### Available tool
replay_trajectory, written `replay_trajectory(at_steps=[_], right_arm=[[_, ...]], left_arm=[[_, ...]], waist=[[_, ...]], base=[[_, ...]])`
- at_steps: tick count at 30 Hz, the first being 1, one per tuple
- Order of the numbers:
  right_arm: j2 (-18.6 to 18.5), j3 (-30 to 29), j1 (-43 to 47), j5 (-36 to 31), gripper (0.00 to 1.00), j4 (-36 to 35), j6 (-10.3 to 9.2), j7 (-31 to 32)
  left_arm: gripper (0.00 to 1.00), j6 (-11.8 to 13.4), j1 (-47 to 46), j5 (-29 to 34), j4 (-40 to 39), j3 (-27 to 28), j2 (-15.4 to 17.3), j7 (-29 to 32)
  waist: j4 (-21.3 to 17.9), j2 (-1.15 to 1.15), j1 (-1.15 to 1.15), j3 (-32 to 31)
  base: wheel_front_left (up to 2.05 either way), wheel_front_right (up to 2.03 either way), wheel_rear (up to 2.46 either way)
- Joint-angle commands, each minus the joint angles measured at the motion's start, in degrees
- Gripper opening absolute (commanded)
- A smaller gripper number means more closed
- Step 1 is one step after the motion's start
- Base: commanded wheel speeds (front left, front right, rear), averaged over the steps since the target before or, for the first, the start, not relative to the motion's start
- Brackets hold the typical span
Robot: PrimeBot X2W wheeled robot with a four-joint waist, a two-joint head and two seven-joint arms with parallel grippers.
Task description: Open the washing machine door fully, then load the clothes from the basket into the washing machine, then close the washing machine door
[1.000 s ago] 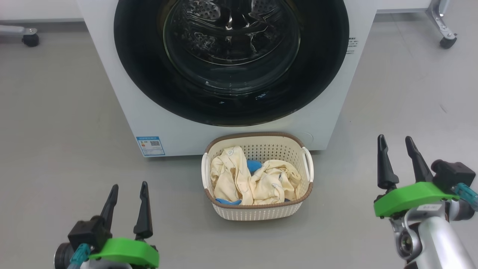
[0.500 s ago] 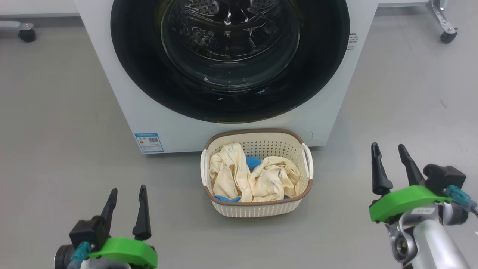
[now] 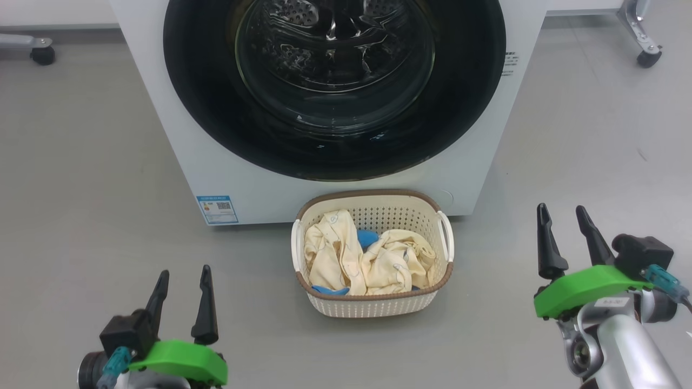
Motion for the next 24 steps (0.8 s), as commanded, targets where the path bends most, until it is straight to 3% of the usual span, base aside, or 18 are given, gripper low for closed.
replay_trajectory(at_steps=[1,24], right_arm=[[-0.9,1.3,-2.7,-0.2,1.0,-1.5,-0.17,-0.8],[-0.9,1.6,-3.0,-0.4,1.0,-1.4,-0.17,-0.8]], left_arm=[[1.0,-0.2,-2.3,-0.4,-1.5,1.8,0.8,-0.8],[1.0,-0.2,-2.4,-0.9,-1.7,1.6,0.8,-0.8]], waist=[[0.0,0.0,0.0,-0.1],[-0.2,0.0,0.0,0.2]], base=[[0.0,0.0,0.0],[0.0,0.0,0.0]])
